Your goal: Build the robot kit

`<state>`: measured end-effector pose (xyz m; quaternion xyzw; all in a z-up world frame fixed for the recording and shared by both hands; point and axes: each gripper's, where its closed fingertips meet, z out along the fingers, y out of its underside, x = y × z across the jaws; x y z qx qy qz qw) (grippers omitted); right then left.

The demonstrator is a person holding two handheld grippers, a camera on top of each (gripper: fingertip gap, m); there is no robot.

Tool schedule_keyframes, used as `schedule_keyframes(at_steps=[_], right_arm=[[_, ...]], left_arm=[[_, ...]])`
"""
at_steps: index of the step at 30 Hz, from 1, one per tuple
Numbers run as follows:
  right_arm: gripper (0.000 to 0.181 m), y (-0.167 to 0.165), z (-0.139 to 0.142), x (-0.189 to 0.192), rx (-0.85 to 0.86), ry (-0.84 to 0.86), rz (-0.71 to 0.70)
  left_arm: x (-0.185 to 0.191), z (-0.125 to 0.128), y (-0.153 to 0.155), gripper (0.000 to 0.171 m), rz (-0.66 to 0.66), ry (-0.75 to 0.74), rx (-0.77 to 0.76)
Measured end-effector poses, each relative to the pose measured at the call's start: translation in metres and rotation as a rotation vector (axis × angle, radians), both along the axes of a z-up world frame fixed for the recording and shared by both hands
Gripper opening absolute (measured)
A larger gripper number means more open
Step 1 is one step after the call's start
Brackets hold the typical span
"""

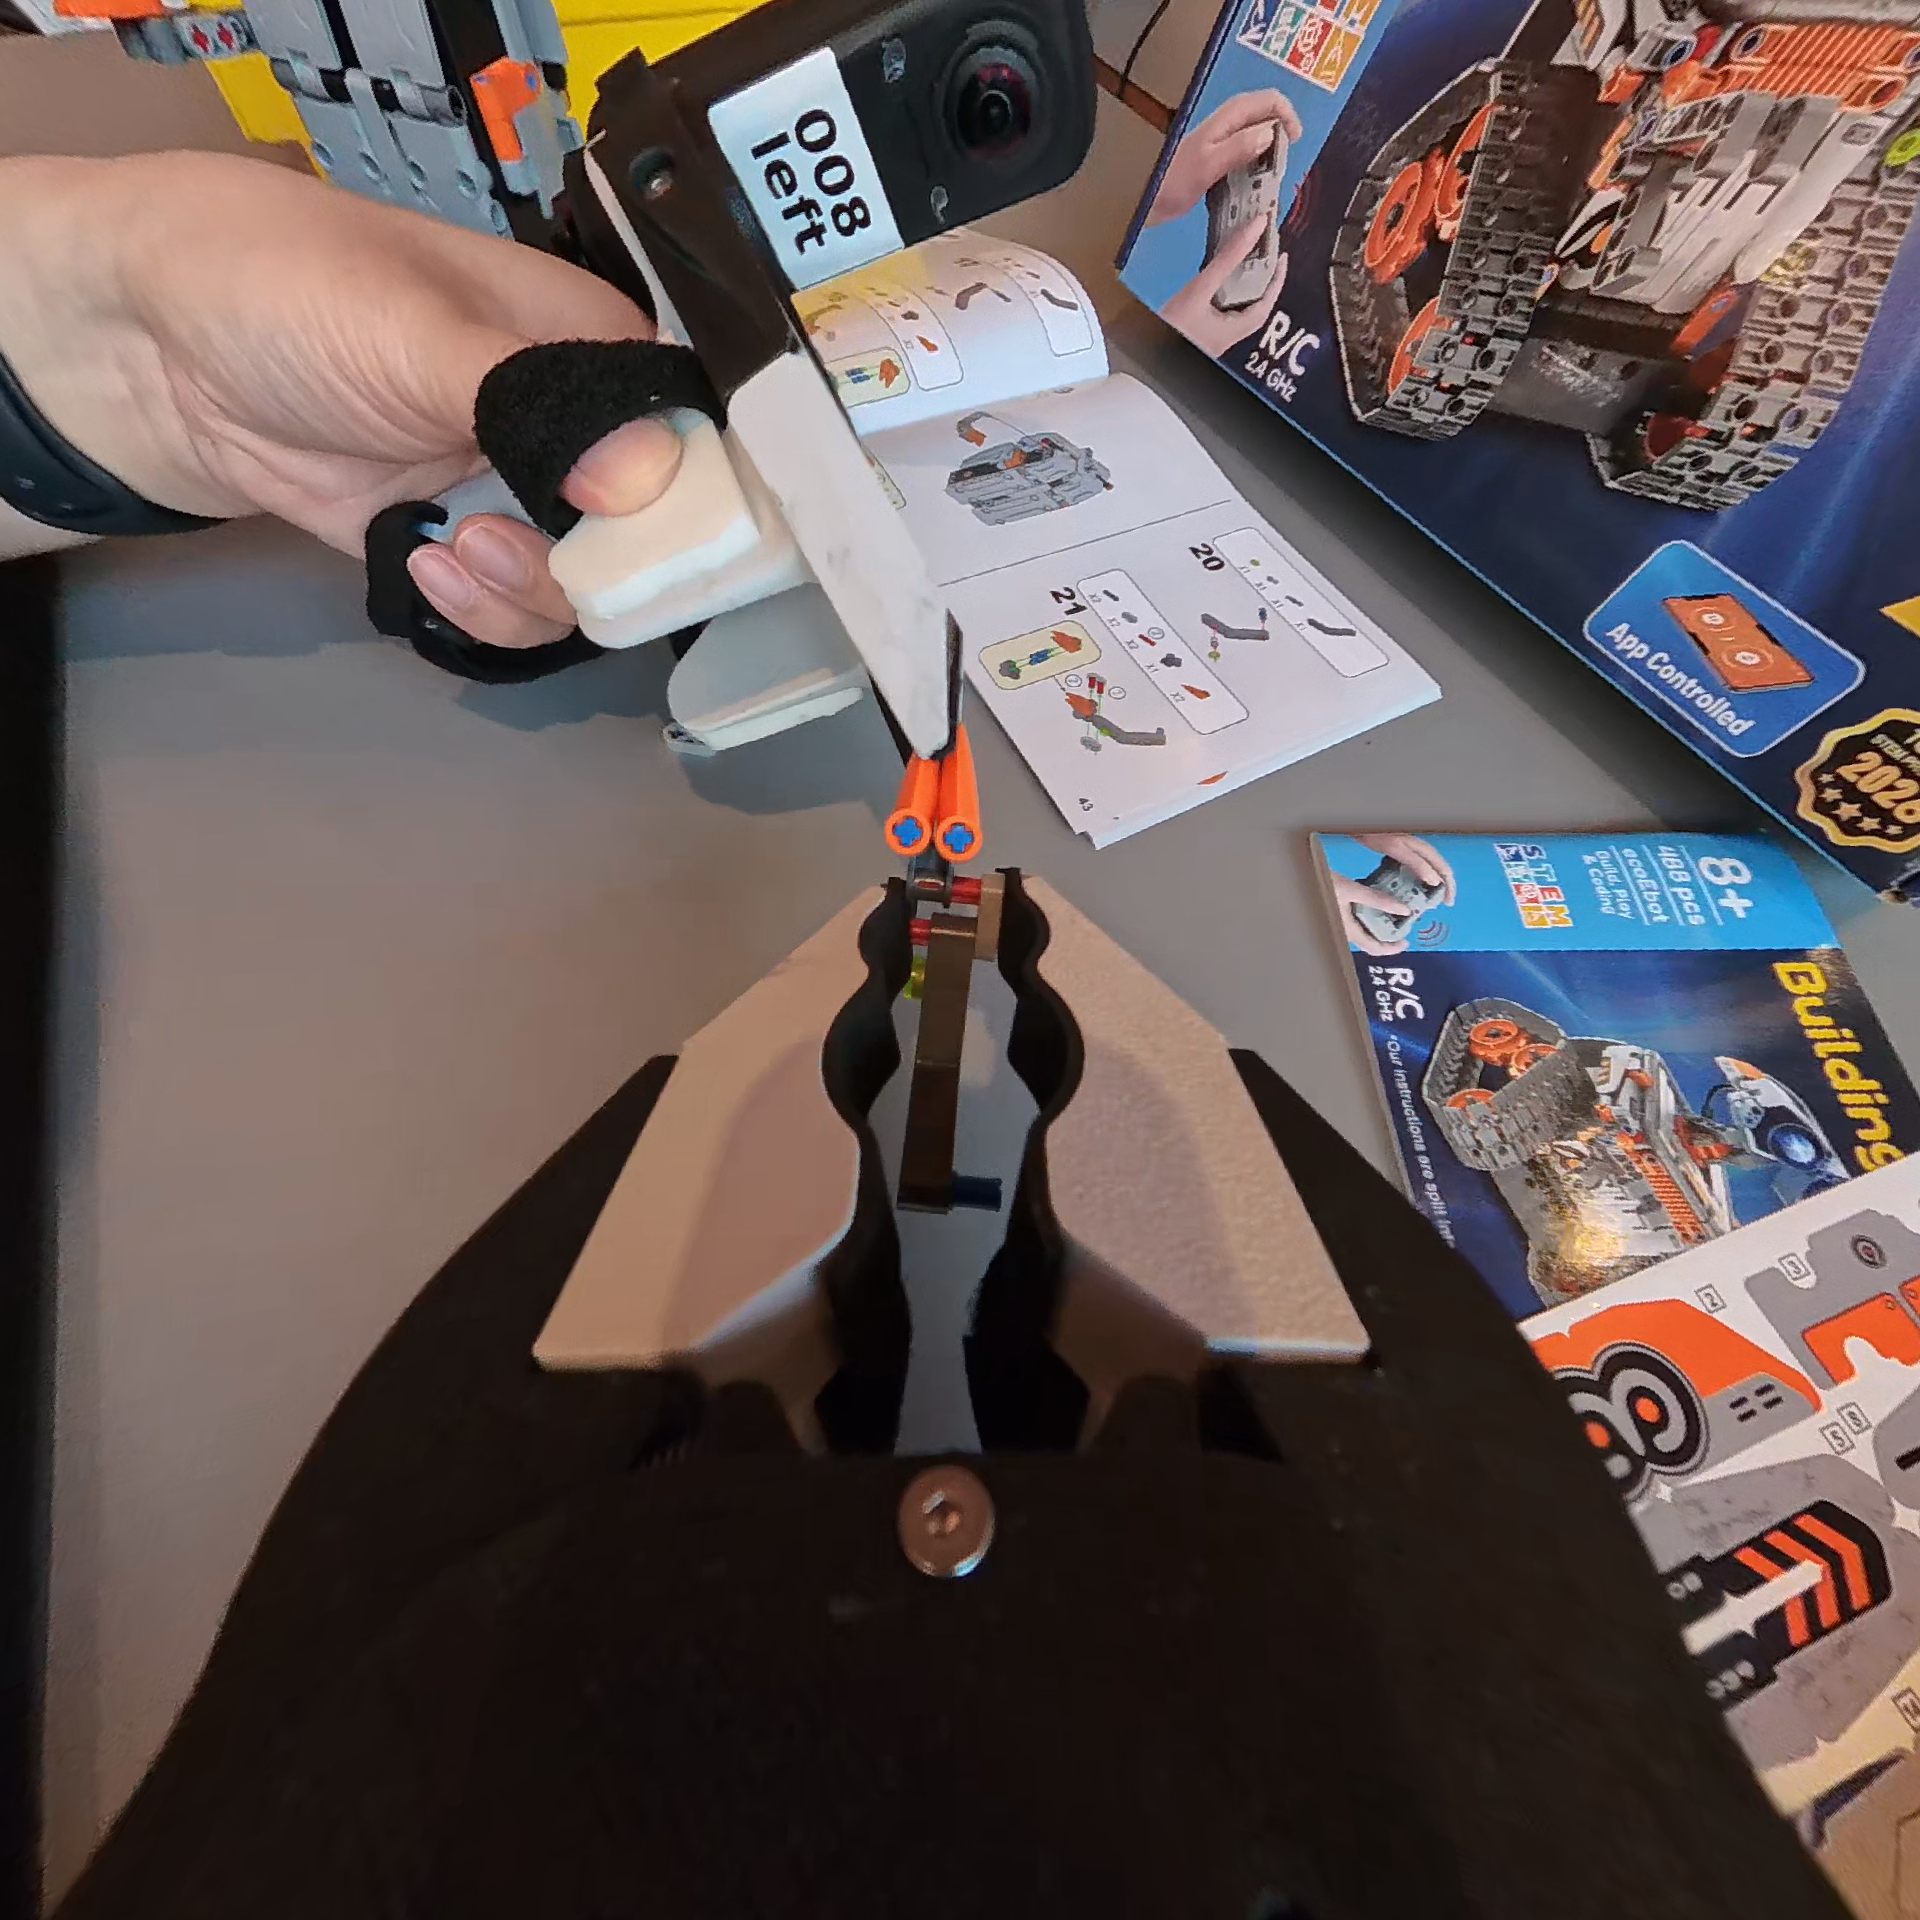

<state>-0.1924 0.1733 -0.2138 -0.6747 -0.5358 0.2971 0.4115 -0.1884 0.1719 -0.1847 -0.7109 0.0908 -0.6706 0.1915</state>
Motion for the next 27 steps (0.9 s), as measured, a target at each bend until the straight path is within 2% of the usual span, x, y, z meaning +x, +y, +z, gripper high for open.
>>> schedule_keyframes(at_steps=[2, 6, 10, 12, 14, 16, 17, 19, 22, 25, 27], right_arm=[[0.017, 0.000, 0.003, -0.003, -0.085, 0.067, -0.008], [0.017, -0.007, 0.016, -0.007, -0.402, 0.278, 0.049], [0.017, -0.013, 0.029, -0.007, -0.676, 0.427, 0.102], [0.017, -0.016, 0.033, -0.008, -0.761, 0.466, 0.121], [0.017, -0.021, 0.034, -0.010, -0.824, 0.474, 0.147], [0.017, -0.027, 0.033, -0.012, -0.855, 0.471, 0.176], [0.017, -0.029, 0.032, -0.013, -0.864, 0.457, 0.183], [0.017, -0.029, 0.027, -0.013, -0.874, 0.445, 0.177], [0.030, -0.031, 0.040, -0.013, -0.994, 0.532, 0.226], [0.034, -0.033, 0.045, -0.012, -1.080, 0.570, 0.267], [0.027, -0.034, 0.048, -0.011, -1.114, 0.588, 0.294]], left_arm=[[-0.001, 0.002, 0.002, 0.003, 0.010, -0.015, 0.000], [-0.003, 0.015, 0.005, 0.003, 0.020, -0.064, 0.049], [-0.010, 0.034, 0.008, 0.026, 0.048, -0.066, 0.177], [-0.012, 0.030, 0.007, 0.034, 0.040, 0.008, 0.234], [-0.007, 0.024, -0.002, 0.041, -0.026, 0.022, 0.216], [0.001, 0.018, -0.010, 0.035, -0.088, 0.008, 0.161], [0.004, 0.013, -0.011, 0.022, -0.102, 0.018, 0.149], [0.005, 0.012, -0.013, 0.012, -0.114, 0.027, 0.160], [0.004, 0.016, -0.013, 0.013, -0.111, 0.023, 0.157], [0.002, 0.019, -0.015, 0.013, -0.121, 0.002, 0.145], [0.002, 0.022, -0.018, 0.013, -0.136, -0.014, 0.147]])
